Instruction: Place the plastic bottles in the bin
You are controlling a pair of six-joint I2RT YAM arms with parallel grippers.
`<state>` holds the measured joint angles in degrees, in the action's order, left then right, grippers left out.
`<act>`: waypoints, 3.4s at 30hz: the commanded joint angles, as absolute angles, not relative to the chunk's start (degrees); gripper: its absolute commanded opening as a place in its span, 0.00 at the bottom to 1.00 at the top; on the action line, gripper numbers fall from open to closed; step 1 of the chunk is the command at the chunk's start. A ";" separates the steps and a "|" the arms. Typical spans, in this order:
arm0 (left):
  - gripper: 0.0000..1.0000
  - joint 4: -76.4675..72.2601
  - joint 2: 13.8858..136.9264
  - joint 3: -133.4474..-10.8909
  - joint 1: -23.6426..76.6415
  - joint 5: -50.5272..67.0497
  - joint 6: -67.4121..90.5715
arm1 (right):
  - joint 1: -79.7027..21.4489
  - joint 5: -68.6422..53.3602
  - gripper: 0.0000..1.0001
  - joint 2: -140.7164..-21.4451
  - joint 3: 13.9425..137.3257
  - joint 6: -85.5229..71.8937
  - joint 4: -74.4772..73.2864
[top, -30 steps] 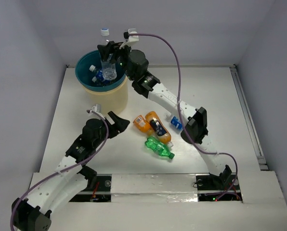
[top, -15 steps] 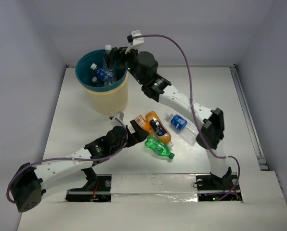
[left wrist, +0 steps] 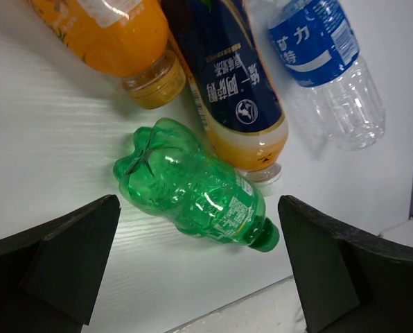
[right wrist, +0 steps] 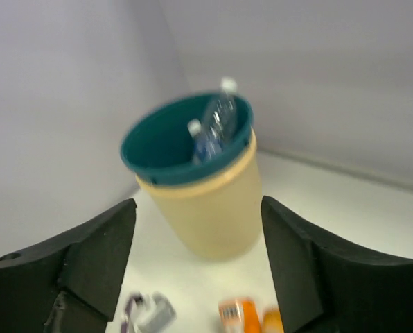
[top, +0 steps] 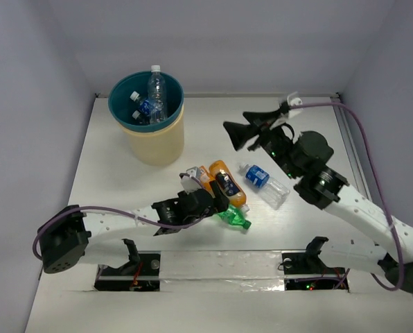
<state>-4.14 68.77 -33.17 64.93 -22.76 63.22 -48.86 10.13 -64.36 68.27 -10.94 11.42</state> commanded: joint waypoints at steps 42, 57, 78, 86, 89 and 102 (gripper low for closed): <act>0.43 14.77 76.13 -33.14 70.93 -42.89 91.06 | -46.86 23.17 0.65 -53.07 39.36 -31.81 -12.73; 0.39 20.56 46.69 -33.66 71.46 -44.48 74.10 | -33.67 15.93 1.00 -74.51 55.10 -24.97 -29.26; 0.42 22.42 47.54 -73.70 68.48 -52.83 35.17 | -32.61 11.69 1.00 -99.56 69.43 -7.83 -44.12; 0.43 19.69 60.36 -88.32 46.61 -38.51 23.56 | -30.85 11.25 0.90 -103.62 73.39 -6.68 -43.77; 0.43 20.04 64.76 -93.15 36.94 -34.47 22.33 | -30.32 11.43 0.76 -102.75 73.13 -6.94 -42.98; 0.41 13.90 74.35 -93.69 21.62 -41.99 16.27 | -30.32 18.54 0.58 -83.33 69.43 -13.09 -36.56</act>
